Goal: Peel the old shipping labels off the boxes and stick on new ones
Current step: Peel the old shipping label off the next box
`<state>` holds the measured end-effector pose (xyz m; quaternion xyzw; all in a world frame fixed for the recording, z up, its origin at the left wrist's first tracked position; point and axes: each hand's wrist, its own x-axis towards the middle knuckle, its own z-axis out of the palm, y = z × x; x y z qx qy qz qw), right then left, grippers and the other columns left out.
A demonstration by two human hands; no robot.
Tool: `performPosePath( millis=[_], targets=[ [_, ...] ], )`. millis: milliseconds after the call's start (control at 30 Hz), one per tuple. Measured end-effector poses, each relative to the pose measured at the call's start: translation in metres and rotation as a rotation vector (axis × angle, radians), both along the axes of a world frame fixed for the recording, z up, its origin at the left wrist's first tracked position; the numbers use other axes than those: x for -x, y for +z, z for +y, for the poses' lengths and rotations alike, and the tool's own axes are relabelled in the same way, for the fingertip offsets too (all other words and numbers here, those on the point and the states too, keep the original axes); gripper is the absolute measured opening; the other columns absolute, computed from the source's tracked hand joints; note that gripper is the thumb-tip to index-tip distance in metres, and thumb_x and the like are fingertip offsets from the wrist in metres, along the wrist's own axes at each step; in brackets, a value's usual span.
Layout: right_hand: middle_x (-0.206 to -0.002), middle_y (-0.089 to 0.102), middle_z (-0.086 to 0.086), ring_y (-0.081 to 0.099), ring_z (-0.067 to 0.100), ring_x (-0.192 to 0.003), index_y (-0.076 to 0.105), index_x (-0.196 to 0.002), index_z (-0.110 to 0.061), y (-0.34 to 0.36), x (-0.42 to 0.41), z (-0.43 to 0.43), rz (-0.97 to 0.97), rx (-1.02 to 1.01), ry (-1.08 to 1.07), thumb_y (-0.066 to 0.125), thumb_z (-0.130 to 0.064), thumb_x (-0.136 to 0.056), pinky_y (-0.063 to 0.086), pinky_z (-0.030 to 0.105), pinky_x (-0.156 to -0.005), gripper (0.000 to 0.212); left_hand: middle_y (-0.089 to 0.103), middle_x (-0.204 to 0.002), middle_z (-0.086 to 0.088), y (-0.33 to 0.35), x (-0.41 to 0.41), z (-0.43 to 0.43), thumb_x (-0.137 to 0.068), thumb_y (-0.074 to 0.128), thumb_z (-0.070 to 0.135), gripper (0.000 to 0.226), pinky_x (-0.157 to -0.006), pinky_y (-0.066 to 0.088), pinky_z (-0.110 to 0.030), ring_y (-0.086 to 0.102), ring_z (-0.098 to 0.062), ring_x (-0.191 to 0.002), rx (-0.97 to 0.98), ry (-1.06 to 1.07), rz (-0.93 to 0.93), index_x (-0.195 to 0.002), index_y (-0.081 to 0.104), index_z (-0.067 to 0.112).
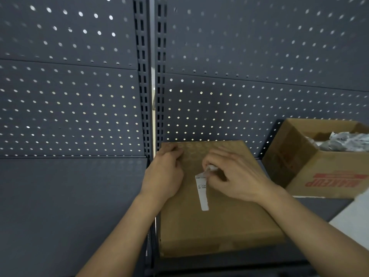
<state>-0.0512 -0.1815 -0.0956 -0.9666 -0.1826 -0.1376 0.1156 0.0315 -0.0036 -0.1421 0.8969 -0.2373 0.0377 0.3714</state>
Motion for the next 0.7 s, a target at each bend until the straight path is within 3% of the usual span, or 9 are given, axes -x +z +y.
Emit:
performPosePath(
  millis=[67, 133, 267, 500, 633, 700],
  targets=[
    [-0.084, 0.046, -0.019, 0.042, 0.000, -0.082, 0.048, -0.086, -0.031, -0.002, 0.000, -0.001, 0.041, 0.004, -0.037, 0.063, -0.060, -0.078, 0.034, 0.014, -0.068, 0.034, 0.040, -0.149, 0.009, 0.000, 0.000, 0.000, -0.090, 0.036, 0.004, 0.051, -0.107, 0.039, -0.040, 0.036, -0.015, -0.137, 0.003, -0.009, -0.002, -0.135, 0.056, 0.020],
    [-0.077, 0.044, -0.021, 0.042, -0.004, -0.077, 0.043, -0.080, -0.032, -0.002, 0.000, -0.002, 0.014, -0.010, -0.050, 0.066, -0.065, -0.074, 0.031, 0.011, -0.063, 0.040, 0.039, -0.150, 0.009, 0.002, 0.000, 0.000, -0.091, 0.036, 0.004, 0.051, -0.107, 0.039, -0.038, 0.035, -0.014, -0.138, -0.003, -0.006, 0.002, -0.135, 0.056, 0.020],
    [-0.071, 0.043, -0.020, 0.044, -0.005, -0.072, 0.039, -0.074, -0.031, -0.003, 0.005, -0.005, -0.018, -0.090, 0.002, 0.065, -0.057, -0.081, 0.032, 0.011, -0.062, 0.037, 0.038, -0.151, 0.011, 0.004, 0.002, 0.000, -0.092, 0.036, 0.004, 0.050, -0.105, 0.038, -0.036, 0.034, -0.014, -0.138, 0.001, -0.004, 0.007, -0.136, 0.055, 0.020],
    [-0.092, 0.048, -0.018, 0.053, 0.010, -0.081, 0.035, -0.081, -0.033, -0.005, 0.016, 0.000, 0.005, -0.268, 0.096, 0.056, -0.033, -0.095, 0.045, 0.029, -0.067, 0.026, 0.040, -0.149, 0.011, 0.003, 0.000, 0.000, -0.092, 0.036, 0.004, 0.051, -0.104, 0.041, -0.038, 0.038, -0.014, -0.135, 0.006, -0.013, -0.003, -0.135, 0.056, 0.021],
    [-0.109, 0.061, -0.015, 0.063, 0.009, -0.090, 0.037, -0.100, -0.046, -0.003, 0.025, -0.001, -0.003, -0.348, 0.066, 0.047, -0.041, -0.097, 0.052, 0.032, -0.073, 0.012, 0.043, -0.147, 0.009, 0.005, 0.000, 0.002, -0.092, 0.036, 0.003, 0.049, -0.103, 0.041, -0.035, 0.040, -0.014, -0.134, 0.005, -0.033, -0.019, -0.133, 0.058, 0.018],
    [-0.108, 0.064, -0.015, 0.063, 0.008, -0.092, 0.039, -0.118, -0.042, -0.003, 0.027, -0.001, -0.014, -0.366, 0.044, 0.049, -0.034, -0.099, 0.051, 0.032, -0.081, 0.024, 0.043, -0.147, 0.008, 0.007, 0.001, 0.003, -0.092, 0.037, 0.004, 0.047, -0.103, 0.042, -0.038, 0.041, -0.016, -0.133, -0.016, -0.044, -0.027, -0.132, 0.058, 0.017]
  ],
)
